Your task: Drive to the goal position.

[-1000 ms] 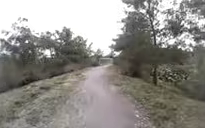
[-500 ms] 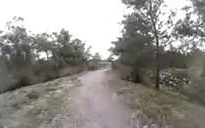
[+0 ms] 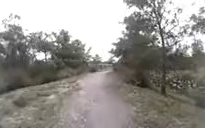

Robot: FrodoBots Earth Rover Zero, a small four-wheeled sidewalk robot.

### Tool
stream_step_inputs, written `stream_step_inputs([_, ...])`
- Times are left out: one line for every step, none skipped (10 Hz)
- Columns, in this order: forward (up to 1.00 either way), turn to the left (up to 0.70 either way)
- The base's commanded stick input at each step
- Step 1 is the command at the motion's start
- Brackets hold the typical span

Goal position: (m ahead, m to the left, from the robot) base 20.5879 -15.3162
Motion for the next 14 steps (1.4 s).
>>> stream_step_inputs([0.7, 0.22])
stream_step_inputs([0.7, 0.16])
stream_step_inputs([0.7, 0.1])
stream_step_inputs([0.7, 0.04])
stream_step_inputs([0.7, 0.0])
stream_step_inputs([0.7, 0.0])
stream_step_inputs([0.7, 0.0])
stream_step_inputs([0.7, 0.0])
stream_step_inputs([0.7, 0.0])
stream_step_inputs([0.7, 0.0])
stream_step_inputs([0.7, 0.0])
stream_step_inputs([0.7, 0.0])
stream_step_inputs([0.7, 0.0])
stream_step_inputs([0.7, 0.0])
